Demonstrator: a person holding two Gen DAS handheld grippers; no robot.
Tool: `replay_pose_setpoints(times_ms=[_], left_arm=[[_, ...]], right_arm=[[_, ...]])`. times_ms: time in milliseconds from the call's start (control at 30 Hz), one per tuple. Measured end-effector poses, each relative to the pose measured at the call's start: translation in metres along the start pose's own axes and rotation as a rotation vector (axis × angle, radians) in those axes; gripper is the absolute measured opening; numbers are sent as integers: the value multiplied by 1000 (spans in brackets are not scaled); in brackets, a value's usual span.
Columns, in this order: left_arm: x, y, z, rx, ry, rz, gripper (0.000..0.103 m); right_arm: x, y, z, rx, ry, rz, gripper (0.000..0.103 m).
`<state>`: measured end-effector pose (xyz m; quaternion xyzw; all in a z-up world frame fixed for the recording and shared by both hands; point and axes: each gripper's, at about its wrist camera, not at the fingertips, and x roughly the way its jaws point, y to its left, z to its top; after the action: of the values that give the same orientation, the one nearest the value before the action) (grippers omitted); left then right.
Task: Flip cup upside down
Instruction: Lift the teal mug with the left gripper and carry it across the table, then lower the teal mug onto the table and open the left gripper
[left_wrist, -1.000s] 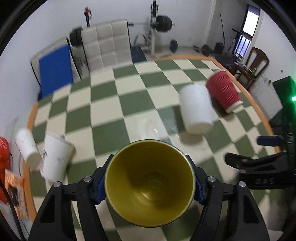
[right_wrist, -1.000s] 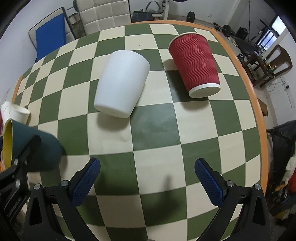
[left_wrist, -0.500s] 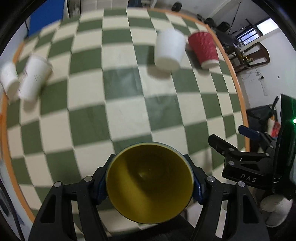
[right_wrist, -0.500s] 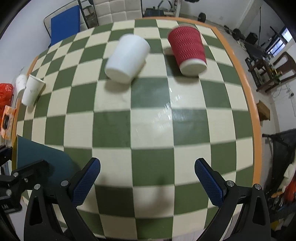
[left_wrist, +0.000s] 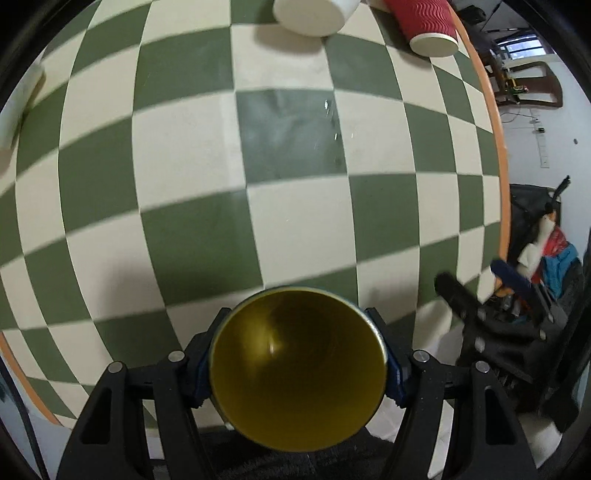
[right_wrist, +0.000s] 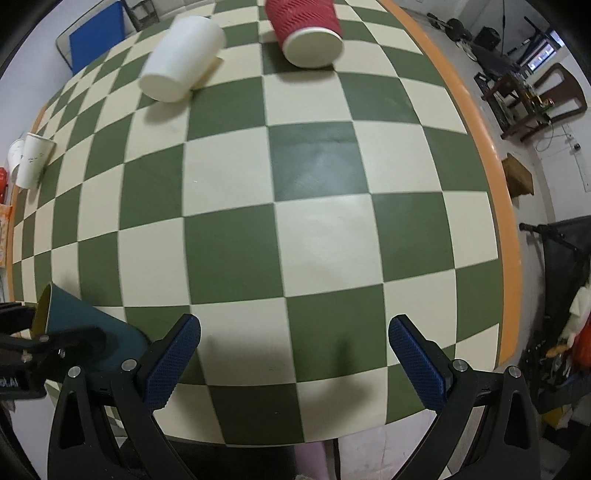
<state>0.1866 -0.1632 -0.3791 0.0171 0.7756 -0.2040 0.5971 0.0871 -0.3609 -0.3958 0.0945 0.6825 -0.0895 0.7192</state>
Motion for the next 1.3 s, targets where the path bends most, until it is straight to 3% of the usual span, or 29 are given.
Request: replay_pose_setpoints(times_ms=[233,600,867,1033,1300], left_arm=[[8,-7,25,-18,-22,27,68],[24,11,59,-83,-6,12,68],[20,22,62,-110,-7,28,68],[9,17,58,-93,-47,37,68],[-35,24,47,-97,-155,28,84]], right_arm=[[-3,-17,-1,33,11,5,103],[-7,-22,11,38,7,-28,103],[-8,-13,23,57,4,6,103],[-12,-5,24,58,10,30,103],[-21,-3,24,78,-10,36,103]])
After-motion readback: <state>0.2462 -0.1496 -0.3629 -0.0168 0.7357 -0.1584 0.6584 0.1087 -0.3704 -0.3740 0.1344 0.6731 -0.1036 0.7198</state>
